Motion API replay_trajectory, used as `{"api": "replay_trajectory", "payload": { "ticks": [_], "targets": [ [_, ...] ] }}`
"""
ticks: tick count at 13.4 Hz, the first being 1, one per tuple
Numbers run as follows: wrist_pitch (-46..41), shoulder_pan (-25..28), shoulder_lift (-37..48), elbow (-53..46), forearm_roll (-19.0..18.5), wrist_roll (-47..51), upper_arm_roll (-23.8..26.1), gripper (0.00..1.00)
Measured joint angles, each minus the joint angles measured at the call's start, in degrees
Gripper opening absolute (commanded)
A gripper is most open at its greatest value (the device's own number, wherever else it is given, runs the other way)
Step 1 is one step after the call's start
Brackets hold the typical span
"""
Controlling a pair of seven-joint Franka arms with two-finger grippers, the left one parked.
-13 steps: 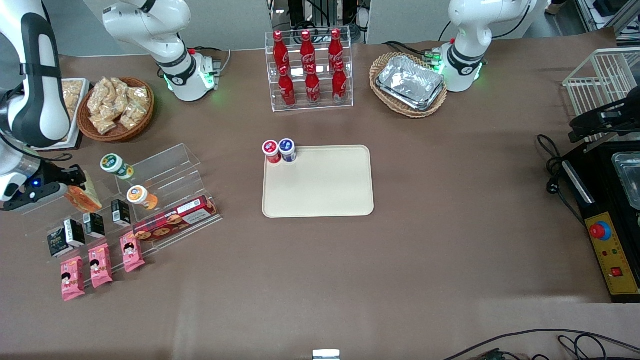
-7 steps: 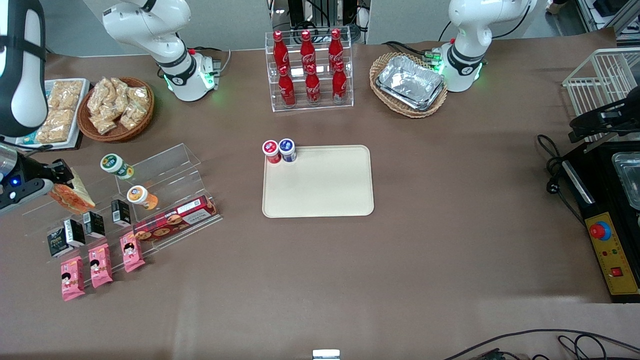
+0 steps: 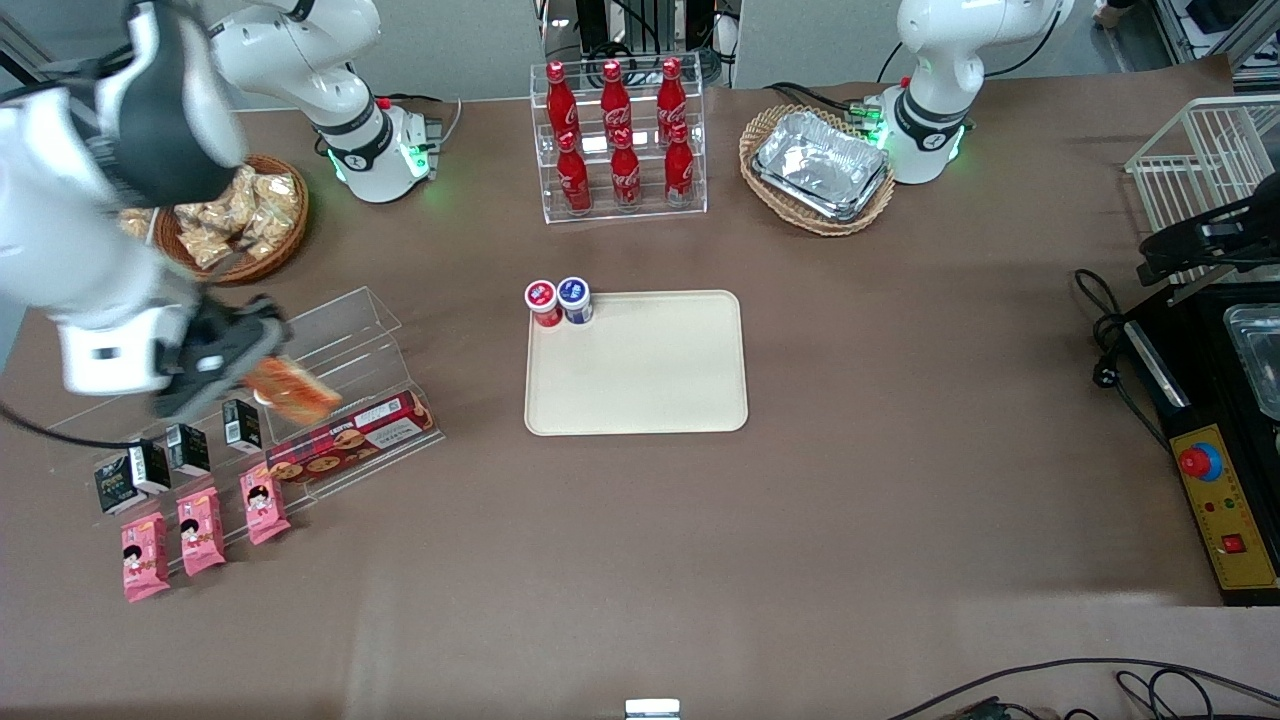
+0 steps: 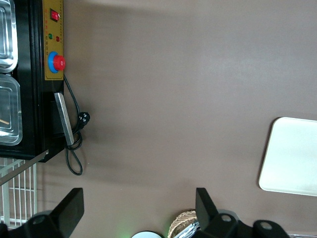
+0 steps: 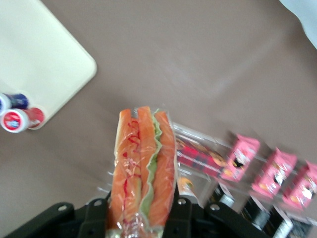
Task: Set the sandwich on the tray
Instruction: 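Lift the sandwich off the rack and carry it over the cream tray, then lower the sandwich onto the tray and open the right gripper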
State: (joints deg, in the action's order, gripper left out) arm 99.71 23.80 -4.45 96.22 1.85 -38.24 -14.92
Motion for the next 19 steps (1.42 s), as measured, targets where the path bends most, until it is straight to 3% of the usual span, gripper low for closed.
{"api": "replay_trajectory", "payload": {
  "ticks": [4,7,13,19],
  "targets": [
    [0.04,0.3,-4.11,-2.1,0.04,2.94,12.0,0.38],
    [2.02,2.01,-8.33,-3.06,0.04,4.14,17.52,0.38],
    [14.41,13.76,-18.79,-3.55,-0.71,5.06,18.55,0.38],
    [23.45,16.37,-26.92,-3.83,-2.8,5.02,18.29,0.38]
  ]
}}
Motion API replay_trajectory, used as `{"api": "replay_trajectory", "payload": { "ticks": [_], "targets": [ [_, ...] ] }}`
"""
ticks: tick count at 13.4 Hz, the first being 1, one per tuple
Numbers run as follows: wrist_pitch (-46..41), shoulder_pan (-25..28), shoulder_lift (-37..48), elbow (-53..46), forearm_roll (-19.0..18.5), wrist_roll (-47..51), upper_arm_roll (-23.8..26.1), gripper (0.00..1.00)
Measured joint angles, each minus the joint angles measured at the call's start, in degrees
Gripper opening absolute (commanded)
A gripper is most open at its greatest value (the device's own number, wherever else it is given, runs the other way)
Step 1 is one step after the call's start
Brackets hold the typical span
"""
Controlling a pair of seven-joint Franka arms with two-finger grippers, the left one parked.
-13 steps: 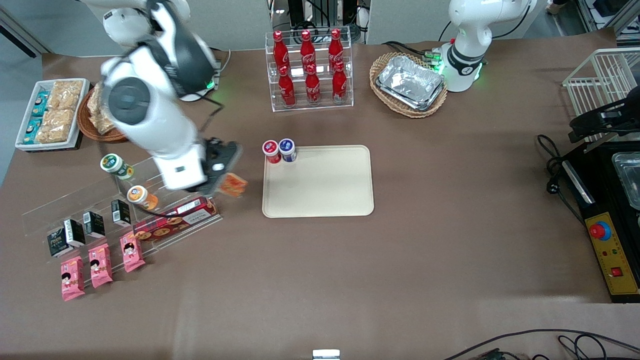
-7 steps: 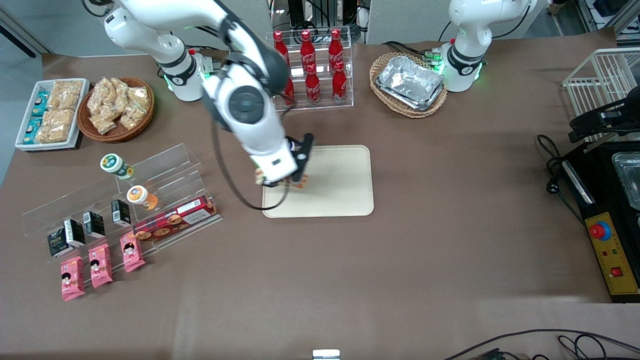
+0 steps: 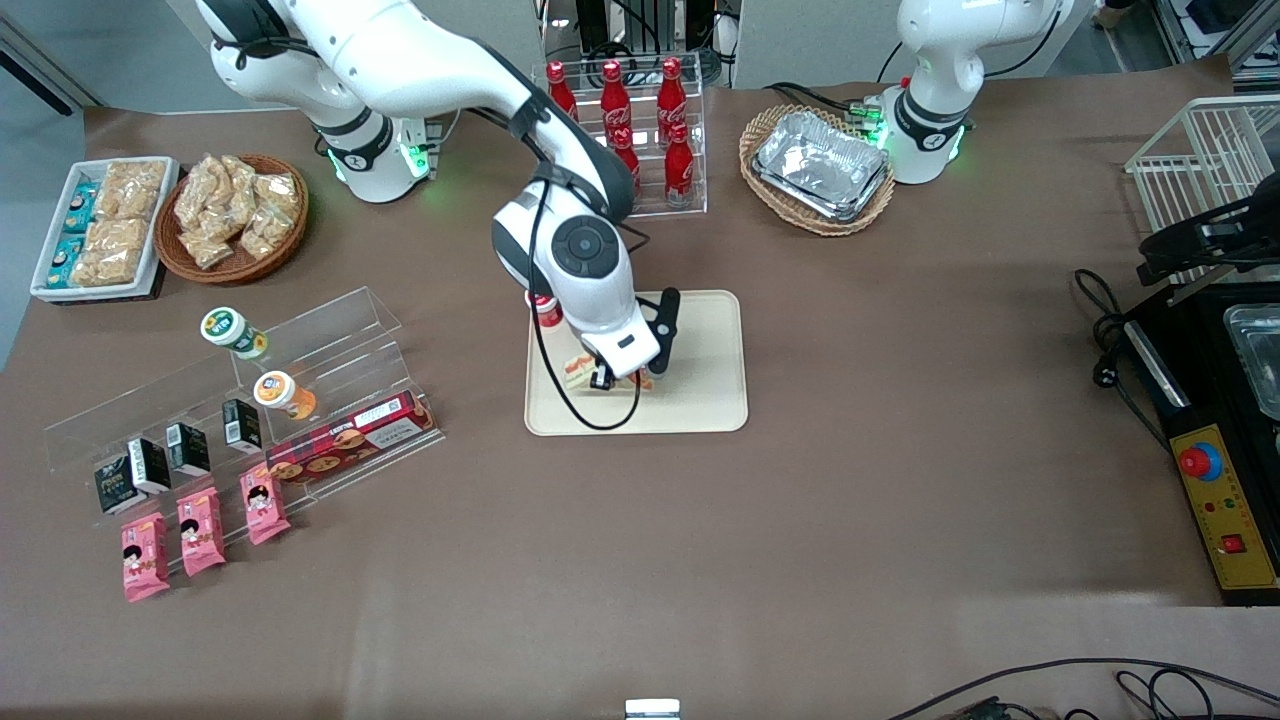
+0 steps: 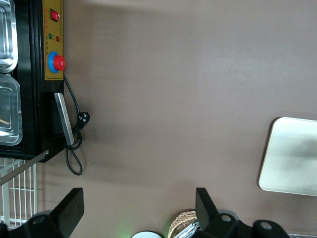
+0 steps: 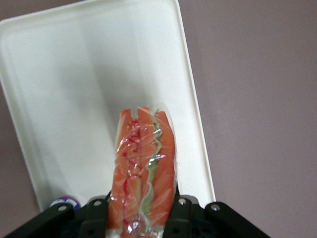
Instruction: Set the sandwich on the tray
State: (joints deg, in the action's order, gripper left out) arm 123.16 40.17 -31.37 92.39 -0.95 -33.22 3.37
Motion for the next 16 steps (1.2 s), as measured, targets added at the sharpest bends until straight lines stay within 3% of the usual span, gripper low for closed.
{"api": "replay_trajectory", "payload": {
  "ticks": [7,9,11,16],
  "targets": [
    [4.14,0.08,-5.82,-2.54,-1.91,-0.08,-0.06,0.41],
    [5.15,0.79,-7.11,-2.99,-2.09,-0.08,-0.04,0.58],
    [5.68,1.45,-7.89,-3.04,-2.18,0.0,-0.07,1.0],
    [6.38,1.37,-8.43,-3.57,-2.18,1.82,-0.53,1.0]
  ]
}}
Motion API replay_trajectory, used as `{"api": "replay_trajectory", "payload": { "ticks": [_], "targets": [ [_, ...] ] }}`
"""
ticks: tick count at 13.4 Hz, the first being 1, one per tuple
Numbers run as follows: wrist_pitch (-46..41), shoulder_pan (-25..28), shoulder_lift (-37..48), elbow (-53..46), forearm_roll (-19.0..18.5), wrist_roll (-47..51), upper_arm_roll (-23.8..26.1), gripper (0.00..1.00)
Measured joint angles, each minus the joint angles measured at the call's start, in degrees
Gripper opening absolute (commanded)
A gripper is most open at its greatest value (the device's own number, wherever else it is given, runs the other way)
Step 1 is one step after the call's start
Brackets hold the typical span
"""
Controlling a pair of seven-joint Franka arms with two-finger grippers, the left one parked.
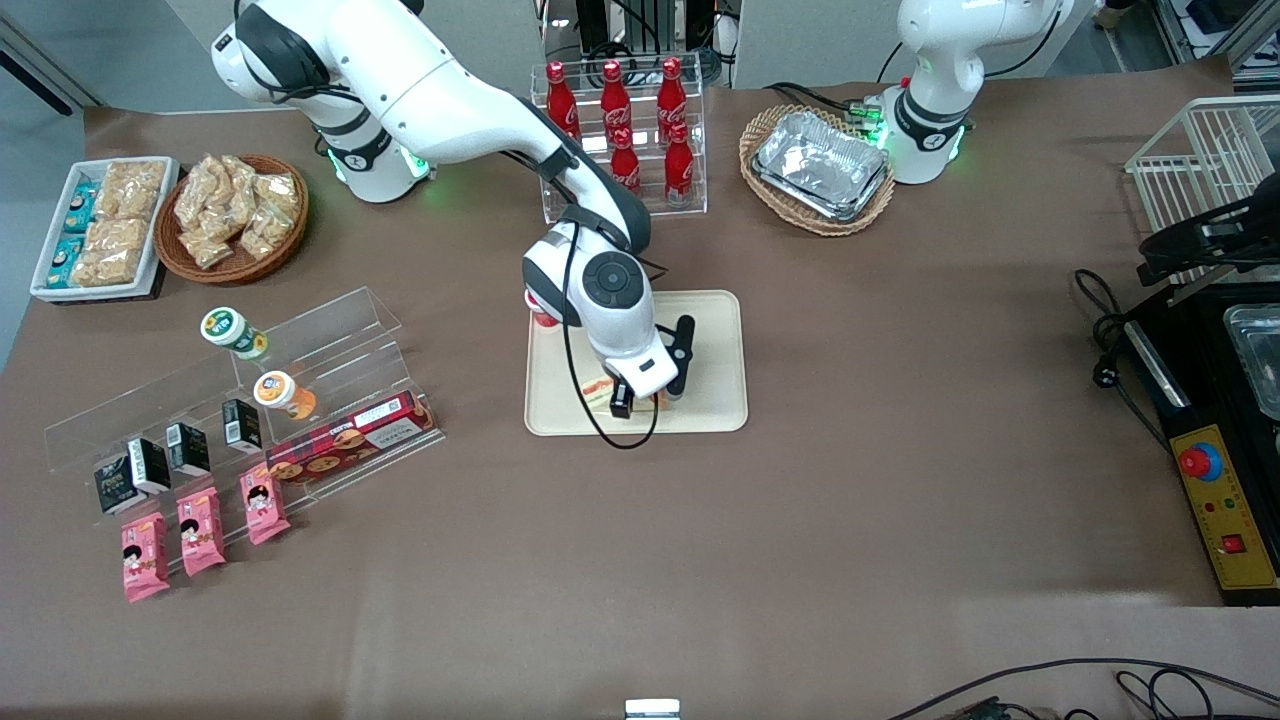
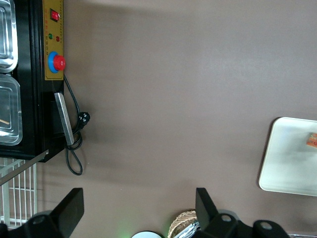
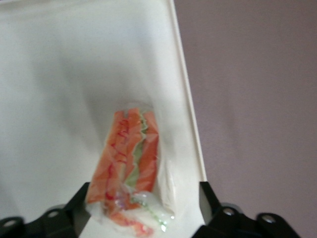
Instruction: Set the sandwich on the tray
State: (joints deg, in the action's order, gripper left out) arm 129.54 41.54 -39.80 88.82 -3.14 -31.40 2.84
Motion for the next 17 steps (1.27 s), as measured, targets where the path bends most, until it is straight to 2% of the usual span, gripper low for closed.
{"api": "replay_trajectory", "payload": {
  "ticks": [3,7,13,17],
  "targets": [
    [0.0,-0.51,0.31,-1.87,0.06,0.21,-0.23,1.0],
    [-3.2,-3.48,5.71,-3.57,3.67,0.96,-0.43,1.0],
    [-15.72,-13.9,17.13,-3.88,9.07,1.21,-0.73,1.0],
    [-21.6,-19.63,22.44,-3.85,9.34,6.42,-2.55,1.0]
  ]
}}
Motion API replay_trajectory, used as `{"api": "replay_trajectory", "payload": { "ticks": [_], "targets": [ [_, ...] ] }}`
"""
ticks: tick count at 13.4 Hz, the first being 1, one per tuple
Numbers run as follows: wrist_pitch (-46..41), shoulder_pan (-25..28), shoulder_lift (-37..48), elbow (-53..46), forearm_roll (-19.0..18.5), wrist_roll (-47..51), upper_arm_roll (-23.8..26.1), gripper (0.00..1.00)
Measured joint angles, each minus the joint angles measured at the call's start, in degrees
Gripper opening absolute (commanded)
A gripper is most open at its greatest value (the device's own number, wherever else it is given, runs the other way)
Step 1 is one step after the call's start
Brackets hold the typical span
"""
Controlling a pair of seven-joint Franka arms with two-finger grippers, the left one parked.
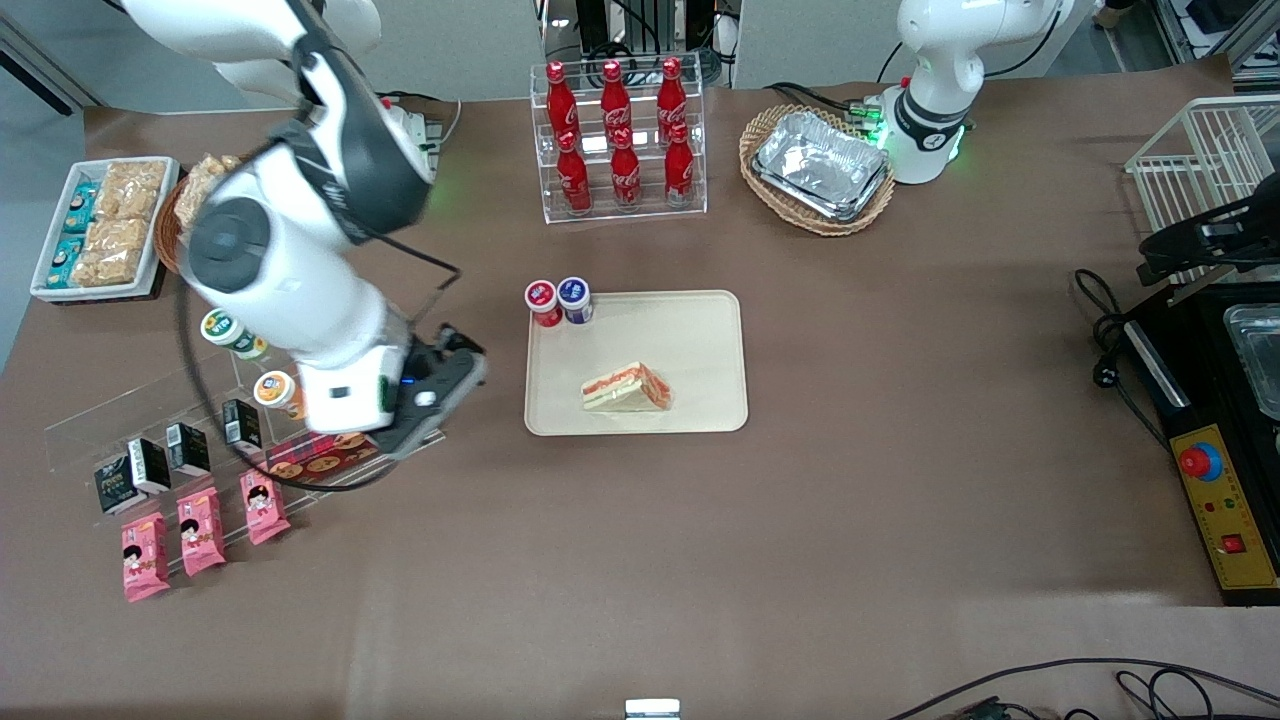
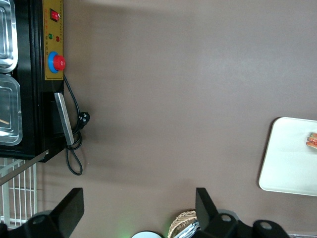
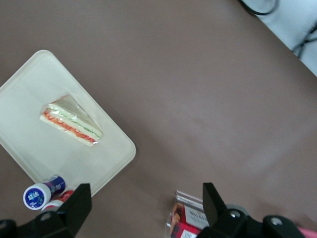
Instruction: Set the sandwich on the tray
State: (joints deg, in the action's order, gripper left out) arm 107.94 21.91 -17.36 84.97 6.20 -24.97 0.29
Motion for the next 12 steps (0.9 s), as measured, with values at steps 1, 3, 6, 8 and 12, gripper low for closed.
{"api": "replay_trajectory", "payload": {
  "ticks": [1,3,6,8,12],
  "targets": [
    [-1.28,-0.18,1.1,0.0,0.02,1.04,-1.23,1.0],
    [-4.33,-0.19,3.11,0.02,0.03,3.98,-4.1,1.0],
    [-9.13,-0.24,6.07,0.04,0.04,7.65,-8.21,1.0],
    [-12.81,-0.22,8.11,0.04,0.03,9.14,-10.72,1.0],
    [-16.89,-0.32,10.58,0.14,0.04,9.62,-17.92,1.0]
  ]
}}
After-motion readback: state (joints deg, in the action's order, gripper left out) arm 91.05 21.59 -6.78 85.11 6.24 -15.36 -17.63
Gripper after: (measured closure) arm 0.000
